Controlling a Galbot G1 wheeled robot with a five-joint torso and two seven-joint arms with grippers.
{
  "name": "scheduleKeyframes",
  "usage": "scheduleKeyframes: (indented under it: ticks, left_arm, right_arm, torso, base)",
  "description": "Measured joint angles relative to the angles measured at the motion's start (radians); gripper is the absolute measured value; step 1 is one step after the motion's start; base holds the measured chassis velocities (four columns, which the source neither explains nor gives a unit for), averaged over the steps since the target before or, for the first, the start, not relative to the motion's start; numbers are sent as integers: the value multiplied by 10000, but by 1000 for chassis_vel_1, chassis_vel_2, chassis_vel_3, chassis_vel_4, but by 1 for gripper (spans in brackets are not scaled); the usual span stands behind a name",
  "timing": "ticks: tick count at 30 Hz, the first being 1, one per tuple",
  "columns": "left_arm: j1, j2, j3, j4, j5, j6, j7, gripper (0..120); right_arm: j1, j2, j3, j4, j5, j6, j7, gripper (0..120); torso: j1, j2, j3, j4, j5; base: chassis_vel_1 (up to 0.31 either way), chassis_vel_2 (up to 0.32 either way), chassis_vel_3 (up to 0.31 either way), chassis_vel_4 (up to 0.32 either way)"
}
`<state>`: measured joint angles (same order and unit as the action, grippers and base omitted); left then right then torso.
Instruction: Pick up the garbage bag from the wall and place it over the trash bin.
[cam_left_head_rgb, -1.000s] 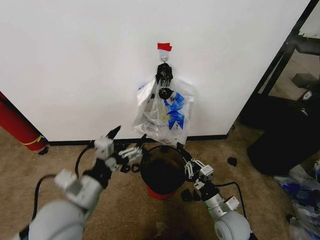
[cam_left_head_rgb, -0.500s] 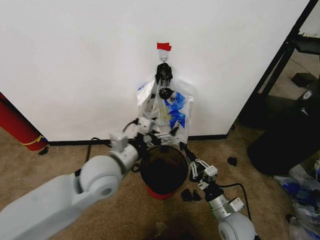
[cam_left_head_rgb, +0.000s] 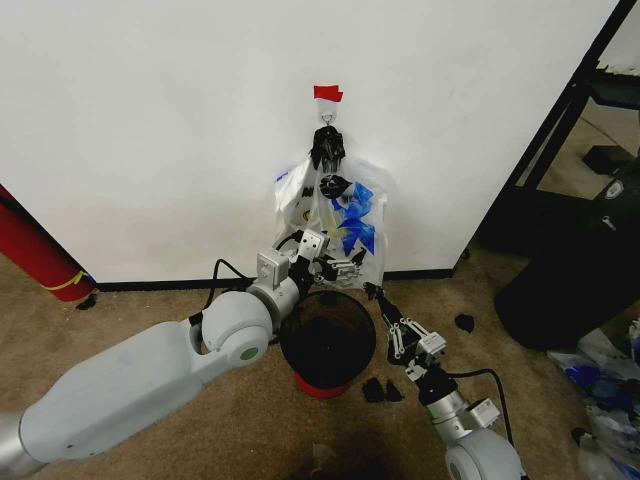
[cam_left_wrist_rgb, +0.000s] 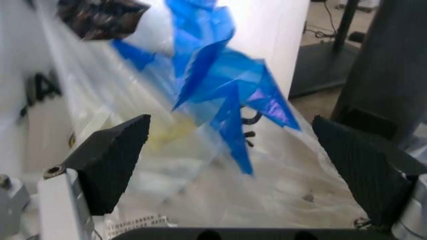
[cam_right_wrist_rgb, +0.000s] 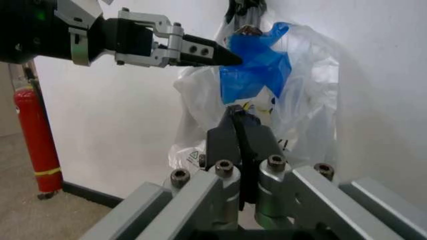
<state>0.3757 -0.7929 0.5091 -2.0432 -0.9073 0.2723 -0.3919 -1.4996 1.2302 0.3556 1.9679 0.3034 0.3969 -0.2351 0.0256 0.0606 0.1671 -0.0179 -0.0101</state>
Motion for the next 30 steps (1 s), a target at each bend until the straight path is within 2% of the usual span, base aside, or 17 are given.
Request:
scheduleKeyframes:
  ticks: [7,13,15,18,25,30]
  left_arm:
    - [-709,-137,574,47,604,202,149,95]
    - [-1092,-372,867,267,525,1004,44,84]
    - [-1079,-370,867,292,494,1101,22,83]
    - [-1051,-315,886,356,447,1259,0,74]
    - [-1178,-463,1019,469,390,1271,-117,70]
    - [-1491,-551,1252,565,-11,1680,-548,58]
  right_arm:
    - [-18,-5,9,-5,2,0,-14,0]
    - [-81,9,55,59,175,-21,60,0]
    - [-96,7,70,92,213,-31,68,0]
    - [-109,-15,118,148,282,-47,69,0]
    - [-148,28,121,170,292,-60,71,0]
    - [-164,53,101,181,302,-60,63,0]
  torso:
    - [0,0,0,-2,1]
    - [0,0,0,-3,1]
    - [0,0,0,-3,1]
    - [0,0,0,-1,0]
    - [0,0,0,-2,0]
    - [0,0,0,-2,0]
  base:
    - [0,0,0,0]
    - [0,0,0,0]
    - [0,0,0,0]
    - [0,0,0,0]
    - [0,0,0,0]
    - [0,0,0,0]
